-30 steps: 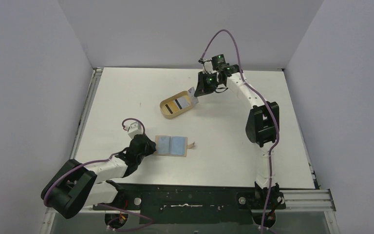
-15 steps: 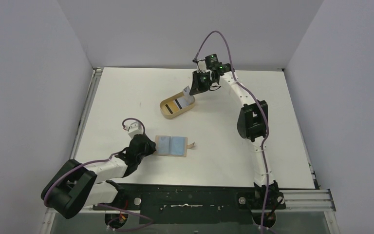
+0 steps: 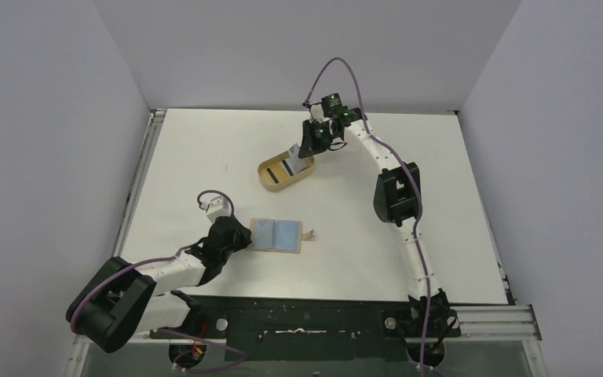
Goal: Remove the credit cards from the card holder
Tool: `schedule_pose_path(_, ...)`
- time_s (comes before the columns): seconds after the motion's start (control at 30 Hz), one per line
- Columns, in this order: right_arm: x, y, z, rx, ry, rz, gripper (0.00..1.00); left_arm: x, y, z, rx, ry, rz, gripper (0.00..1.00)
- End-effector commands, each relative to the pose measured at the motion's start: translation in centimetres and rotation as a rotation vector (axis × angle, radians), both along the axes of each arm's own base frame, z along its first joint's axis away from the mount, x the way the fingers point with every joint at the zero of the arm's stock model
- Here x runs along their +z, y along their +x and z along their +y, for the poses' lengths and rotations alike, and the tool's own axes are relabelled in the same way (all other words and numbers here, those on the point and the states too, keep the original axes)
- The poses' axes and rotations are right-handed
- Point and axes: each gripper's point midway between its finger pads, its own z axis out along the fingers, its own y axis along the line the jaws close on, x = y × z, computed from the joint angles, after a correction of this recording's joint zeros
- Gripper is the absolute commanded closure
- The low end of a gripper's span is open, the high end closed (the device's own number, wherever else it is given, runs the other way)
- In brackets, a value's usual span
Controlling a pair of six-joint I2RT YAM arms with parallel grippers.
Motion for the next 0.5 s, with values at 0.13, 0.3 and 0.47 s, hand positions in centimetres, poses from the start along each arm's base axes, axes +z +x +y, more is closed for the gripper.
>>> schedule_pose_path(0.13,2.9,1.4,0.4,-0.011,0.034,-0.084,0.8,0.5,0.3,0.2,-0.004,0.015,-0.008,1.0)
schedule_pose_path(0.3,4.1,1.9,-0.4,-0.03,0.033,-0.108,0.57,0.8,0.2,0.2,-0.004,0.016,-0.016,1.0)
schedule_pose_path(0.47,9.0,3.0,-2.0,-0.071,0.046,-0.203,0.4,2.2,0.5,0.2,-0.009,0.019,-0.042,1.0)
